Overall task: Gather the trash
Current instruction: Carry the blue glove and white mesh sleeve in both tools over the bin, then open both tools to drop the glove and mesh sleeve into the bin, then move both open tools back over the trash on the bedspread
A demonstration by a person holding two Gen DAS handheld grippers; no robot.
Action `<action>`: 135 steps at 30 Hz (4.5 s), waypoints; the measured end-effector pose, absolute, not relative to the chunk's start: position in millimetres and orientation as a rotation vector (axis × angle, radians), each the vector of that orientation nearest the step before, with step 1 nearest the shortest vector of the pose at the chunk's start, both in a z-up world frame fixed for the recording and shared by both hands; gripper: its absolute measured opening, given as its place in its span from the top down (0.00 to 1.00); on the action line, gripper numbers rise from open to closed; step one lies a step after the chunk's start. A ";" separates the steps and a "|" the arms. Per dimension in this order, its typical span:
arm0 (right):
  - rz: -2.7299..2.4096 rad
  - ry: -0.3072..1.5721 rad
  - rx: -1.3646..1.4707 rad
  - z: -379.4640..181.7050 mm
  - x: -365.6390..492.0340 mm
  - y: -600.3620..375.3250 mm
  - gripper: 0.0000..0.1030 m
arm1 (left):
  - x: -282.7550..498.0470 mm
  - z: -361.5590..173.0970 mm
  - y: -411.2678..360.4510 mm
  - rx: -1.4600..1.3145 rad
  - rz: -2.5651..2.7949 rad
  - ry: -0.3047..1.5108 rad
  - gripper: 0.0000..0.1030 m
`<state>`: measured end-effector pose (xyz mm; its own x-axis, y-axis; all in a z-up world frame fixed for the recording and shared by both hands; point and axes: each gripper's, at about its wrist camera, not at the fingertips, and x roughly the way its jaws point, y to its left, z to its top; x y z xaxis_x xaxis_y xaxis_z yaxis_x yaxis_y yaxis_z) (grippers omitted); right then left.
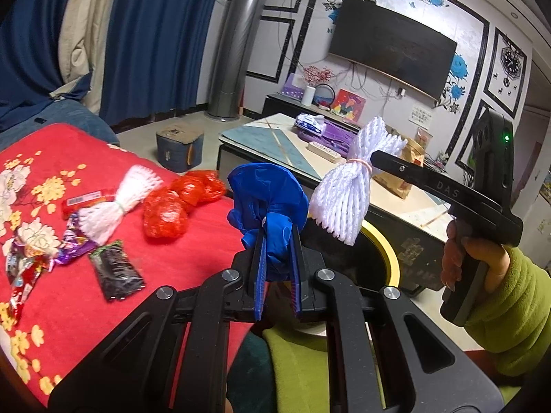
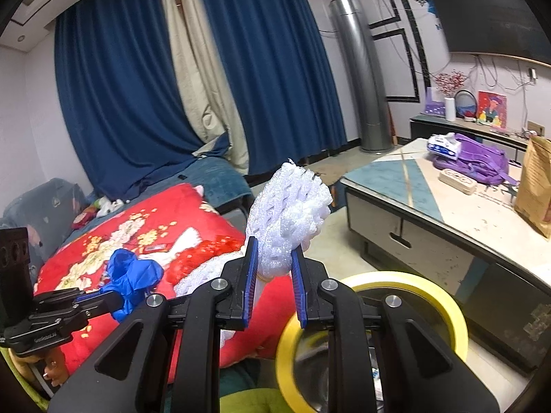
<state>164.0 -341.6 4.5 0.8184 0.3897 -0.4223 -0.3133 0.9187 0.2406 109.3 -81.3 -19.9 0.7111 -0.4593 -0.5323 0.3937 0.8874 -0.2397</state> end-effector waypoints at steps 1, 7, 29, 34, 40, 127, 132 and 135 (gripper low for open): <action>0.368 0.484 0.164 3.3 163.6 -344.0 0.82 | 109.3 -20.2 -84.3 -0.109 -0.478 0.622 0.93; 0.314 0.508 0.163 -8.1 164.9 -360.2 0.82 | 114.0 -26.3 -105.3 -0.085 -0.514 0.641 0.93; 0.145 0.641 0.170 -59.3 184.2 -406.7 0.82 | 149.9 -74.2 -177.4 -0.007 -0.669 0.761 0.93; 0.093 0.657 0.173 -68.8 186.8 -418.4 0.80 | 158.8 -86.6 -190.6 0.014 -0.688 0.788 0.93; 0.041 0.666 0.151 -77.9 190.2 -425.7 0.79 | 170.2 -99.9 -204.2 0.030 -0.702 0.820 0.93; 0.456 0.487 0.023 9.8 161.2 -228.3 0.21 | 117.4 -1.9 7.2 -0.101 -0.027 0.467 0.11; 0.484 0.504 -0.003 6.9 166.8 -204.7 0.21 | 113.6 -0.9 23.7 -0.112 0.004 0.464 0.11; 0.496 0.521 -0.013 2.2 171.9 -192.6 0.21 | 110.0 -3.1 38.1 -0.125 0.028 0.470 0.11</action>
<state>171.9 -192.6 2.2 0.7524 0.4513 -0.4799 -0.4578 0.8820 0.1117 110.0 38.1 -3.1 0.8911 -0.0018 -0.4537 -0.0556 0.9920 -0.1132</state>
